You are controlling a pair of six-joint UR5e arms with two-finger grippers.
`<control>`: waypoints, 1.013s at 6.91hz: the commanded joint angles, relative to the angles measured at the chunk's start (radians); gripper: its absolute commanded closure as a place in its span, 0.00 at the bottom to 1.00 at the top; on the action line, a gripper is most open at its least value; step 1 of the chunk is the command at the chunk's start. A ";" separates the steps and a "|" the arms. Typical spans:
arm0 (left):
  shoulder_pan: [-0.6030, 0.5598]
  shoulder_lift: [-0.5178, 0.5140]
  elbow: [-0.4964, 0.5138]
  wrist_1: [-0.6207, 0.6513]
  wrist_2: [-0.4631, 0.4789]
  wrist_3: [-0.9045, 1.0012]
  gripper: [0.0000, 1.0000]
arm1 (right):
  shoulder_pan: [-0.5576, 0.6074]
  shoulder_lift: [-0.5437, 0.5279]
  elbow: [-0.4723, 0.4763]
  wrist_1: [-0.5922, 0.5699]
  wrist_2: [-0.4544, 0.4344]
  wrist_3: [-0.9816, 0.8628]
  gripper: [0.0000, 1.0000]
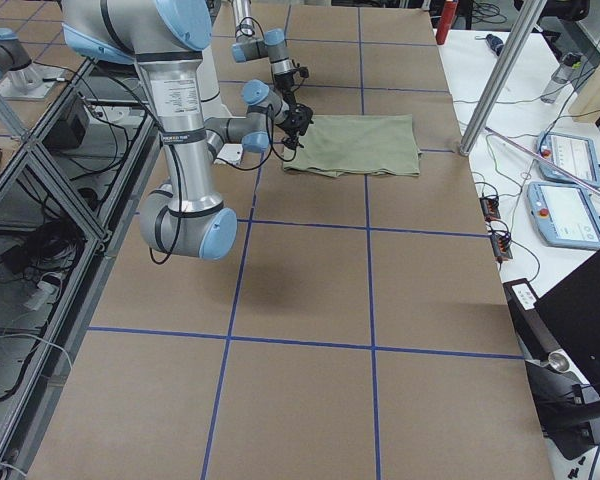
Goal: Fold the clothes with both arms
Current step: 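Grasp the shirt end nearest the robot with both grippers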
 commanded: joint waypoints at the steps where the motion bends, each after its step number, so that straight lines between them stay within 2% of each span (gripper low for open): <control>1: 0.004 0.000 0.000 0.002 -0.010 0.004 0.12 | -0.001 0.000 0.000 0.000 0.000 -0.001 0.00; 2: 0.004 -0.002 -0.001 0.002 -0.008 0.004 0.20 | -0.001 0.000 0.000 0.000 0.000 -0.001 0.00; 3: 0.005 -0.008 0.000 0.002 -0.005 0.003 0.48 | -0.002 -0.001 0.000 0.000 0.000 -0.001 0.00; 4: 0.007 -0.008 0.000 0.002 -0.005 0.003 0.66 | -0.002 -0.001 0.000 0.000 0.000 -0.001 0.00; 5: 0.007 -0.009 0.000 0.002 -0.005 0.003 0.98 | -0.002 -0.001 -0.002 0.000 0.000 -0.001 0.00; 7: 0.006 -0.009 -0.001 0.002 -0.002 0.004 1.00 | -0.014 0.006 -0.017 -0.003 -0.005 0.007 0.00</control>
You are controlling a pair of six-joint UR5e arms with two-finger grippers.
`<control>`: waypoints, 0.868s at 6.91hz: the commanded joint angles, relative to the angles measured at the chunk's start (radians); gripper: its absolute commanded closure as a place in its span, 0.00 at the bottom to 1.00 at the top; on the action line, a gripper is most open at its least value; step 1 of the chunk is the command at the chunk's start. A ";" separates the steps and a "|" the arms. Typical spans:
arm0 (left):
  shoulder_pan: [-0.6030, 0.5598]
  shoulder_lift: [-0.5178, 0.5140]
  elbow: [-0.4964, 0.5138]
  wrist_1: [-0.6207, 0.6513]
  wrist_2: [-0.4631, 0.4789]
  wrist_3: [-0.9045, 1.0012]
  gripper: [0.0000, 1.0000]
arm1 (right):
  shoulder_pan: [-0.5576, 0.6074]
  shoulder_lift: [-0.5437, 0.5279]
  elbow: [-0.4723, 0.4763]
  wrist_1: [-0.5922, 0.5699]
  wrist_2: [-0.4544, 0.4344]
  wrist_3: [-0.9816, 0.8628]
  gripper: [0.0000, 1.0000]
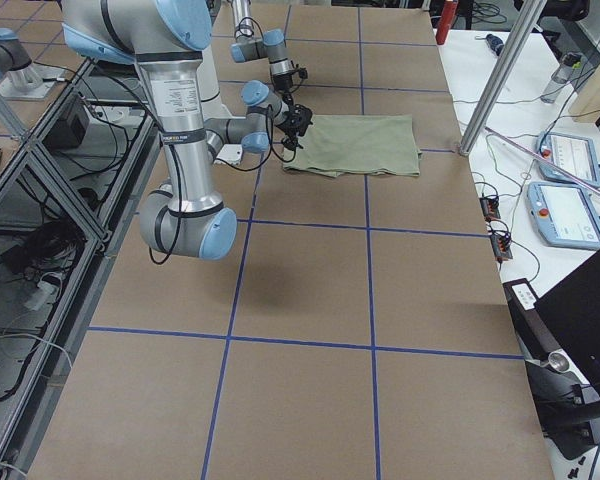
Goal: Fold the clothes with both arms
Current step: 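Grasp the shirt end nearest the robot with both grippers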
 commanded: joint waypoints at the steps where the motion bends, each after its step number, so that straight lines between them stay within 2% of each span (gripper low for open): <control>1: -0.003 -0.002 -0.001 0.000 0.002 0.001 1.00 | -0.014 0.039 -0.019 -0.052 -0.040 0.082 0.06; 2: -0.003 -0.002 -0.004 -0.002 0.002 0.001 1.00 | -0.021 0.096 -0.020 -0.217 -0.037 0.146 0.11; 3: -0.004 -0.004 -0.008 -0.002 0.002 0.001 1.00 | -0.033 0.118 -0.027 -0.299 -0.034 0.171 0.11; 6: -0.007 -0.004 -0.018 -0.002 0.002 0.001 1.00 | -0.091 0.121 -0.114 -0.298 -0.042 0.217 0.11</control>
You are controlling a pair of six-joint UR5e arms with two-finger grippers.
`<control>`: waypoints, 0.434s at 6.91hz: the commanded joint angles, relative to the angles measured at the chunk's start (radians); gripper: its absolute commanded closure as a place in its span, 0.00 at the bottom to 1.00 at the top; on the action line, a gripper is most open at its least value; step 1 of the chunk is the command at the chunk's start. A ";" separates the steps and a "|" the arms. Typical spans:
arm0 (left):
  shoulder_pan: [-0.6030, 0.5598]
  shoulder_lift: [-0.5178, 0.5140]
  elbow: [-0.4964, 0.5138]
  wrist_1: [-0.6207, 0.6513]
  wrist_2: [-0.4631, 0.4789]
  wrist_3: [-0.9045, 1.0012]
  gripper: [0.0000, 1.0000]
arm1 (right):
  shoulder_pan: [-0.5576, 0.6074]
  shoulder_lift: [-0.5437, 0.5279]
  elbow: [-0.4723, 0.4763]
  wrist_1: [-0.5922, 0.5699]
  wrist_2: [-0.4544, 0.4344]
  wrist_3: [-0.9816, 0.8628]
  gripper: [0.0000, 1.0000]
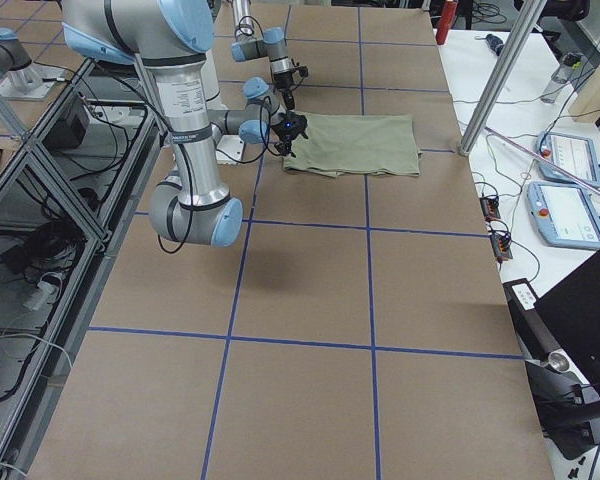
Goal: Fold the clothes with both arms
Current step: 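Grasp the shirt end nearest the robot with both grippers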
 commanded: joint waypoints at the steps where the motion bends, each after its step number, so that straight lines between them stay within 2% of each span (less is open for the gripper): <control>1: -0.001 0.000 -0.002 0.000 0.000 0.000 1.00 | -0.037 0.003 -0.028 -0.003 -0.006 0.030 0.11; 3: -0.001 0.000 -0.007 0.002 0.000 0.000 1.00 | -0.046 0.009 -0.042 -0.003 -0.009 0.055 0.11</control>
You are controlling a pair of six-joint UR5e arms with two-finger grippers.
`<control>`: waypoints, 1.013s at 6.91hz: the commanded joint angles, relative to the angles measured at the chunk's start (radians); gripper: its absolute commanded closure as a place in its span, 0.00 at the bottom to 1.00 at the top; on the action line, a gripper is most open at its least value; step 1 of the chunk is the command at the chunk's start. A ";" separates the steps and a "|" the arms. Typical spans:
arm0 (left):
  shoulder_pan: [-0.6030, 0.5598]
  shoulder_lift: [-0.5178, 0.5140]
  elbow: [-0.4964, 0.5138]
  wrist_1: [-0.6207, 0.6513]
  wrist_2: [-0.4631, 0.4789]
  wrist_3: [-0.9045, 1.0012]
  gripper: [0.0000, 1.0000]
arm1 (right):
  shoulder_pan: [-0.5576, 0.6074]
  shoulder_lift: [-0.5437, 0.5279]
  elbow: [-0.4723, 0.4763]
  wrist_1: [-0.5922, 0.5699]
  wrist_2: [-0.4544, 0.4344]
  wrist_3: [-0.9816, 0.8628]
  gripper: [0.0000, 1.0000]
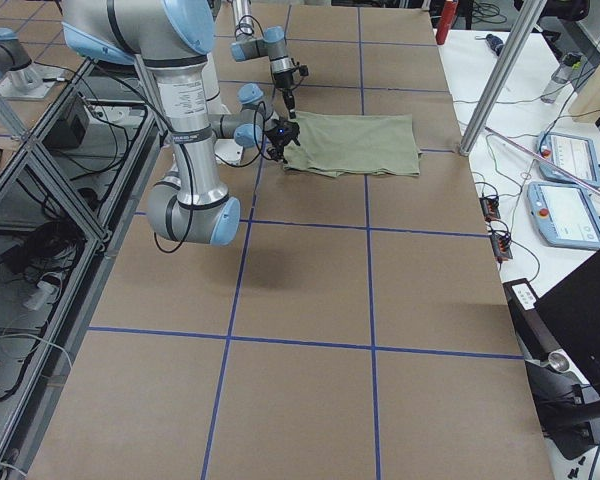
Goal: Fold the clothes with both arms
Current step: 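Grasp the shirt end nearest the robot with both grippers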
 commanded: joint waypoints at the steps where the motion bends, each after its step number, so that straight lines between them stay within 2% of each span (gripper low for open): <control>1: -0.002 0.000 -0.002 0.000 0.000 0.000 1.00 | -0.004 0.025 -0.029 0.001 -0.005 0.011 0.11; 4: 0.000 0.000 -0.002 0.000 0.000 0.000 1.00 | -0.004 0.041 -0.047 0.001 -0.034 0.012 0.13; 6: 0.000 0.000 -0.004 0.000 0.000 0.000 1.00 | 0.003 0.087 -0.093 0.001 -0.051 0.012 0.15; 7: 0.000 0.001 -0.004 0.000 0.000 0.000 1.00 | 0.009 0.091 -0.093 0.002 -0.051 0.025 0.39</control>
